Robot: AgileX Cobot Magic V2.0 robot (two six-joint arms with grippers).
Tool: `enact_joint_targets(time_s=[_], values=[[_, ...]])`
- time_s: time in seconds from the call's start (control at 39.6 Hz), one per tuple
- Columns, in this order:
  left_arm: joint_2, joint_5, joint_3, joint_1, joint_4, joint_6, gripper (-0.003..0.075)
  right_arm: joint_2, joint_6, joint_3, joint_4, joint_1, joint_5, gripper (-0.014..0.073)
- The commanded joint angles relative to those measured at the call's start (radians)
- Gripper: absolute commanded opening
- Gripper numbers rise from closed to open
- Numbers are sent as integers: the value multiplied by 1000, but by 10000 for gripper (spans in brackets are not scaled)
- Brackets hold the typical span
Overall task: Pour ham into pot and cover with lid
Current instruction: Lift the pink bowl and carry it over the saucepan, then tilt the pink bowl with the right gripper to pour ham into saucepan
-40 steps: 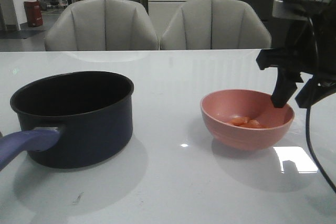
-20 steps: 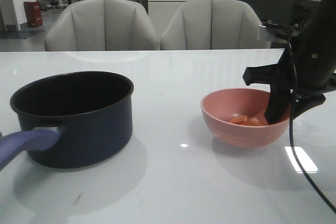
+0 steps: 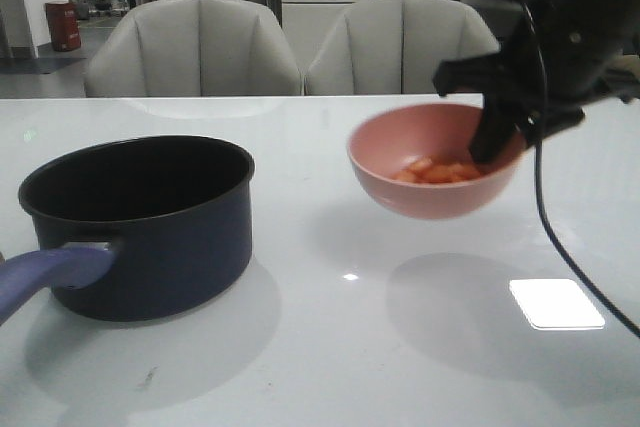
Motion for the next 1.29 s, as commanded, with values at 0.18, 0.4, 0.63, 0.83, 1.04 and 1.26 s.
enact_joint_targets(time_s=[0.18, 0.4, 0.63, 0.83, 1.04, 1.26], values=[[-10, -84, -26, -6, -4, -2, 637, -65, -105, -229, -2, 225, -126, 135], [-10, -84, -26, -6, -4, -2, 637, -35, -106, -265, -141, 329, -326, 135], [-10, -84, -26, -6, -4, -2, 637, 17, -106, -265, -340, 396, -516, 135], [-10, -84, -26, -6, -4, -2, 637, 68, -127, -265, -430, 398, -664, 135], [-10, -84, -26, -6, -4, -2, 637, 99, -202, -265, -412, 398, -804, 135], [-10, -84, -26, -6, -4, -2, 637, 119, -353, -218, -305, 398, -968, 135]])
